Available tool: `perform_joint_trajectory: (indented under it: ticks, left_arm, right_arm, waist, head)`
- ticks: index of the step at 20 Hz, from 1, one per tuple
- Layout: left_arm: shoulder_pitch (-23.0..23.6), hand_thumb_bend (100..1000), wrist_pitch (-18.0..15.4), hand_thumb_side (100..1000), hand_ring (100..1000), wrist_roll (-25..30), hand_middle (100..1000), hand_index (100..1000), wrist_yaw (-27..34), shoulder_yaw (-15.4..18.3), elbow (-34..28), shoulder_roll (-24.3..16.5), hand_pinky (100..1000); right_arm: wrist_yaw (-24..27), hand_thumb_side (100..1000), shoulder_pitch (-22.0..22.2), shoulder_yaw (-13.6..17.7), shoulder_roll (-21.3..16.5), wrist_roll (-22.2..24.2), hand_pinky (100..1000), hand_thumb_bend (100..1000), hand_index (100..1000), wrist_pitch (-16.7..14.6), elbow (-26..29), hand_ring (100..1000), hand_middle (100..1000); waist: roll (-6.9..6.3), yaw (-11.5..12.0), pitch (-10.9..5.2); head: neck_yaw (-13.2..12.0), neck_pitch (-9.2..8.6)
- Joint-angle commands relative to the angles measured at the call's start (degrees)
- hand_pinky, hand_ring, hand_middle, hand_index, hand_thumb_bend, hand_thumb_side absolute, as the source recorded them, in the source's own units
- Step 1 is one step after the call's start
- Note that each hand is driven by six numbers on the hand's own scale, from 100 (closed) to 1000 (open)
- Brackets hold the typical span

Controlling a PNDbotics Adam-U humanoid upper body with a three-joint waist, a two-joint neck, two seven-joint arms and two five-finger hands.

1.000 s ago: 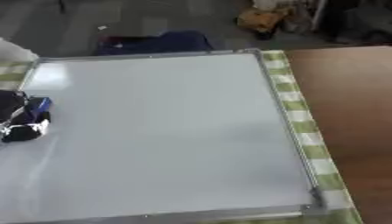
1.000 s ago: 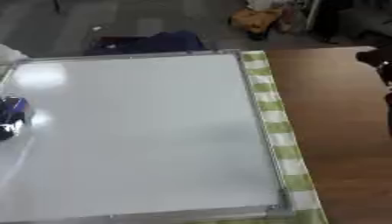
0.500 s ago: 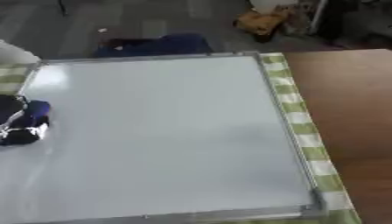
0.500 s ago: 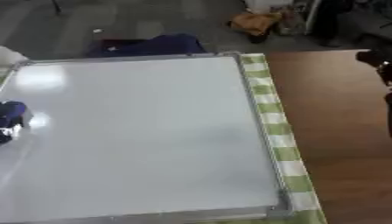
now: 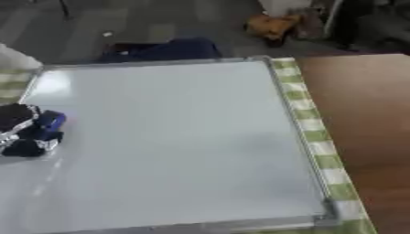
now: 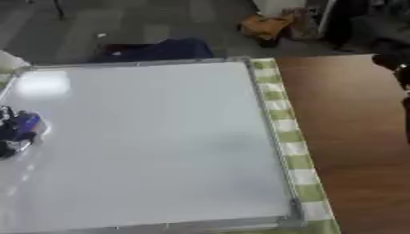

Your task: Wipe the whiteboard clean with a brush.

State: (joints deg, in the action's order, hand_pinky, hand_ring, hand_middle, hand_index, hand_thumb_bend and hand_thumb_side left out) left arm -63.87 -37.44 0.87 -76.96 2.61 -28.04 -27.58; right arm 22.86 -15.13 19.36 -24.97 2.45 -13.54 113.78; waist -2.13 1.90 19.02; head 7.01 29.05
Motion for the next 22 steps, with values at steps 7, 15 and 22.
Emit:
perform_joint_trajectory:
  ticks: [7,15,22]
  left_arm:
    - [1.08,161,-10.74,627,236,4.14,100,141,7.13,-4.03,-4.55,-0.56,463]
    - [2.11,151,-14.49,619,234,9.12,100,137,12.69,-9.22,-10.86,0.60,456]
    - [3.10,141,-14.53,625,236,12.57,100,138,19.49,-15.90,-20.79,1.28,459]
  right_arm:
    - [0.64,974,-0.58,0.28,-1.68,-0.40,772,226,574,0.14,0.81,639,489]
    - [0.82,974,-0.80,0.16,-1.72,-0.47,771,227,574,0.13,0.81,639,489]
    - [0.86,978,-1.06,0.05,-1.80,-0.34,771,232,574,-0.19,0.81,639,489]
  waist:
    - [-0.01,-0.04,-1.48]
    - [0.11,-0.15,-1.49]
    - [0.31,-0.20,-1.06]
  head:
    - [0.38,-0.13]
    - [0.42,-0.21]
    - [0.85,-0.08]
